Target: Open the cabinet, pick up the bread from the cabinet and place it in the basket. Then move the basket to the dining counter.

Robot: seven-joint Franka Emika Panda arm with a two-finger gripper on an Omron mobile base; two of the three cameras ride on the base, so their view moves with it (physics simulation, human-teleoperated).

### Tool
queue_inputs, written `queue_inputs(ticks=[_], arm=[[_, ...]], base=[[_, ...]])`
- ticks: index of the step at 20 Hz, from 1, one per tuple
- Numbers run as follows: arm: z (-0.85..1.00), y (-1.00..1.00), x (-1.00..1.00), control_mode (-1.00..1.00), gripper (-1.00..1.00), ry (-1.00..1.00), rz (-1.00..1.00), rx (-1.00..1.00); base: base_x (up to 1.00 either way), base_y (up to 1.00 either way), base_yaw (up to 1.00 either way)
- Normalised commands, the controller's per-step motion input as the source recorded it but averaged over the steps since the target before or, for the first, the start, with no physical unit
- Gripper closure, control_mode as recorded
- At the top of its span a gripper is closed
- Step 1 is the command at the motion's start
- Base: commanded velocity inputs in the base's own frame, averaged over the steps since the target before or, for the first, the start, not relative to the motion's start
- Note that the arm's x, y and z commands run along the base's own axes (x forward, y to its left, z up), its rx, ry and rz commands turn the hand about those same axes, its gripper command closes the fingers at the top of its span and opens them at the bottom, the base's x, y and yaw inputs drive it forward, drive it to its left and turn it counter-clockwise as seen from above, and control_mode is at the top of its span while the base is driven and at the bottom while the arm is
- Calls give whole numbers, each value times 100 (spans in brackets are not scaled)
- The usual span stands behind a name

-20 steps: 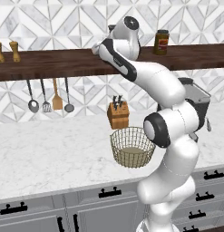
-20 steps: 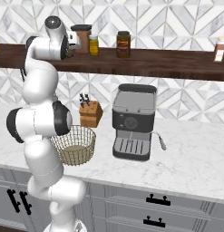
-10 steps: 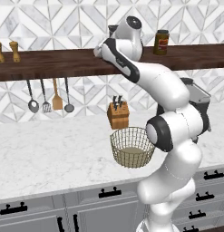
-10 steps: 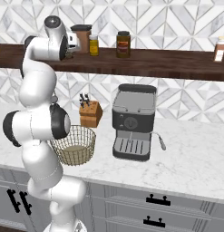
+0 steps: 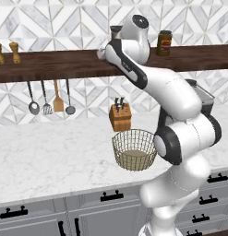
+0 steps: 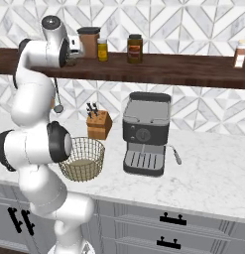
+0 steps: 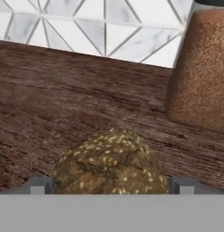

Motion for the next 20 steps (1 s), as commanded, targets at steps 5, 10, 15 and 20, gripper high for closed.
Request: queue_inputs(ticks=[5,10,15,20], arm=[[24,0,-100,-100,100,-1,0,0],[16,-8,-100,-100,100,0,0,0],[-6,0,-100,-100,100,-4,0,0],[-41,0,-100,-100,100,0,-3,0]], base=[[0,0,0],[0,0,0],[0,0,0],[0,0,0]])
